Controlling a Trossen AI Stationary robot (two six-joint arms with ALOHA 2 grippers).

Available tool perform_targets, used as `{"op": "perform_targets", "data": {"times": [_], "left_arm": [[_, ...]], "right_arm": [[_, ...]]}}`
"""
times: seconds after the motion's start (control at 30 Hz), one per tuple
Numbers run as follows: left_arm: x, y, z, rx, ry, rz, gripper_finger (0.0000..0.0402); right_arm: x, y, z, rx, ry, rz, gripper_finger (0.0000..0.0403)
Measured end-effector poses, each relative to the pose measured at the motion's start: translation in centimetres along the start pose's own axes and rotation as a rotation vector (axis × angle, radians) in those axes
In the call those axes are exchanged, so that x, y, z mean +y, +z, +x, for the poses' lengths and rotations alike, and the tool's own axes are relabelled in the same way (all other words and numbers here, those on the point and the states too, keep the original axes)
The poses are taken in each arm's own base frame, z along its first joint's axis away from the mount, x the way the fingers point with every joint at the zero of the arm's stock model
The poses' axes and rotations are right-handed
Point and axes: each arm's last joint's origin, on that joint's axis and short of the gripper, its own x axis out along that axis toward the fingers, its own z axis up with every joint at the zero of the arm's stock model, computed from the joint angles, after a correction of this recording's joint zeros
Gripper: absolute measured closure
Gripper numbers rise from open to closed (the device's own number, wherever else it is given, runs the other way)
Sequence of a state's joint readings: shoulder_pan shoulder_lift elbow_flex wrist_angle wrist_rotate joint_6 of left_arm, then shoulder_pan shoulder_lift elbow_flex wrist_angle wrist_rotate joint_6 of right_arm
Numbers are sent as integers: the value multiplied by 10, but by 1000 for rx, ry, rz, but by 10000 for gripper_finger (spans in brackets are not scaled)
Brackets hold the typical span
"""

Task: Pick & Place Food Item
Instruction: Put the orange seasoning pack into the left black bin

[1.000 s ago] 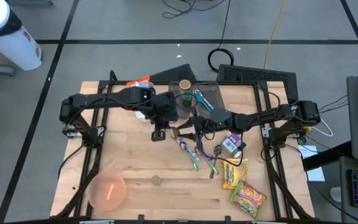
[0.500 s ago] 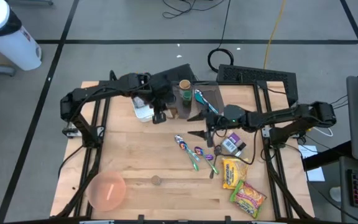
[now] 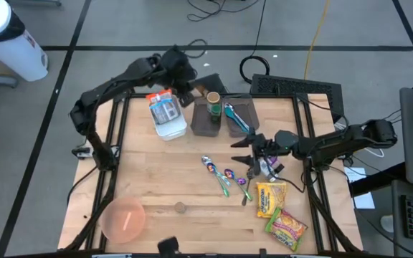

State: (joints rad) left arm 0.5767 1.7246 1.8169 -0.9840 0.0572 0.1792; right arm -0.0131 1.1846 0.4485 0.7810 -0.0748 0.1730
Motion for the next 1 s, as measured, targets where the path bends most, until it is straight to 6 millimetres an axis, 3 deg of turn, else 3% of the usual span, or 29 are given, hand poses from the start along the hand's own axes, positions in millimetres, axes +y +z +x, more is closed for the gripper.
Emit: {"op": "perform_targets", "data": {"times": [0.17,0.4,0.63,1.0], "left_arm": [[28,2,26,85,27,-91,401],[39,10,60,206,50,-123,401],[39,8,75,264,44,-131,401],[39,8,79,260,43,-161,401]], "right_arm": [[4,-5,-1,19,16,16,177],[9,-7,-1,28,39,24,178],[11,-7,-1,25,26,23,181],[11,-7,-1,26,24,16,181]]}}
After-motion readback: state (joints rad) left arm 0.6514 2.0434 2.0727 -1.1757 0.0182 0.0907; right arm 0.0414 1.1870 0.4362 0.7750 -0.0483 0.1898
